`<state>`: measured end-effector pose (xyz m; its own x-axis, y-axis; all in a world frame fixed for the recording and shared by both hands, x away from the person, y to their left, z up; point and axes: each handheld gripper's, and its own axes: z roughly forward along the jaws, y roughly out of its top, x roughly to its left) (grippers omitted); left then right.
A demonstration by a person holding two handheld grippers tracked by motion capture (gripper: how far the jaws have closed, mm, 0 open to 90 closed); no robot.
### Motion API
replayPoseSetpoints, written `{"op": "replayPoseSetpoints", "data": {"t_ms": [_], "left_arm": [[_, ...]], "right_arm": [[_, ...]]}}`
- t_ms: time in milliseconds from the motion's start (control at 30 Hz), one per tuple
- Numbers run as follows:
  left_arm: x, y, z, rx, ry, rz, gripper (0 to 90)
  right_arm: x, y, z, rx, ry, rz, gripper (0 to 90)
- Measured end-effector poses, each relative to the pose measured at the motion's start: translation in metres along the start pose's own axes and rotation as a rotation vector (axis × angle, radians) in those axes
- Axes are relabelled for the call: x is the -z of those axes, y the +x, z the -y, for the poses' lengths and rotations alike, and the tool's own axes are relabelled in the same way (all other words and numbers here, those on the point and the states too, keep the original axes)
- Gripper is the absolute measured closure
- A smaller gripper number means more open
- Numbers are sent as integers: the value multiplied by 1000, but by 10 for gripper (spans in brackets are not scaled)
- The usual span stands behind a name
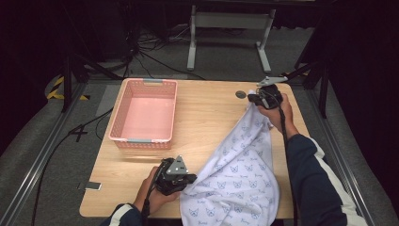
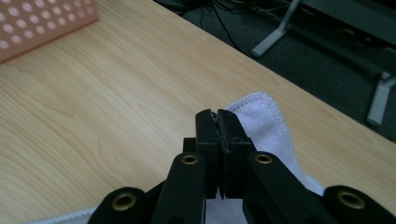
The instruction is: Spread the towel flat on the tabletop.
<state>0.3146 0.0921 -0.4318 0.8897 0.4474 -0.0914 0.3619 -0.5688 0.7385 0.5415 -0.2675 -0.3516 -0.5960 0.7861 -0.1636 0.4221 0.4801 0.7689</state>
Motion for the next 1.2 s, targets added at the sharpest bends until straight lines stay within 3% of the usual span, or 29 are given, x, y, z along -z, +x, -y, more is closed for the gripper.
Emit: {"op": "replayPoseSetpoints", "data": {"t_ms": [133,200,233,267,333,400,433,500,567,600,633,667,733,767,800,833,900,933,967,1033,1067,1133,1200], "left_arm": [[9,3,15,34,8,-26,876],[12,4,19,46,16,-34,876],[14,5,25,65,21,-38,876],[15,6,27,69,30,-45,876],[16,7,33,84,42,-47,876],[18,7,36,85,62,-49,876],[18,7,38,86,71,-47,881],[19,8,40,88,87,-42,881],[18,9,43,93,99,-47,881],[18,9,44,84,113,-42,882],[17,9,44,85,119,-42,882],[16,8,42,81,136,-42,868],[14,8,38,87,128,-62,720],[12,9,34,77,124,-95,720],[8,9,26,80,94,-116,640],[6,10,21,70,77,-115,634],[-8,10,2,32,70,-138,608],[-16,10,-7,11,63,-135,588],[-24,11,-15,-1,58,-126,587],[-41,14,-30,-33,61,-114,614],[-49,16,-36,-44,62,-115,623],[-62,23,-48,-57,61,-121,653],[-74,33,-55,-30,51,-118,679]], "right_arm": [[-27,26,-32,55,-3,-41,879],[-32,32,-37,67,-3,-44,879],[-41,43,-45,88,-2,-53,872],[-52,55,-53,101,1,-76,805],[-66,70,-58,110,12,-61,702],[-77,80,-58,111,41,-82,570],[-79,82,-56,113,50,-93,528],[-77,83,-51,110,49,-116,533],[-65,77,-41,96,28,-146,508],[-47,69,-26,100,17,-163,507],[-47,69,-26,100,17,-163,507],[-29,61,-5,114,18,-150,509],[-23,58,4,117,24,-148,507],[-16,53,16,109,36,-147,506],[-9,50,28,111,48,-144,502],[-1,47,47,118,60,-122,503],[5,44,68,88,85,-133,505],[8,43,84,116,114,-96,501],[10,42,93,113,119,-86,517],[11,41,106,88,147,-127,544],[11,43,112,116,160,-115,599],[9,45,121,126,188,-158,660],[12,42,127,97,170,-160,685]]}}
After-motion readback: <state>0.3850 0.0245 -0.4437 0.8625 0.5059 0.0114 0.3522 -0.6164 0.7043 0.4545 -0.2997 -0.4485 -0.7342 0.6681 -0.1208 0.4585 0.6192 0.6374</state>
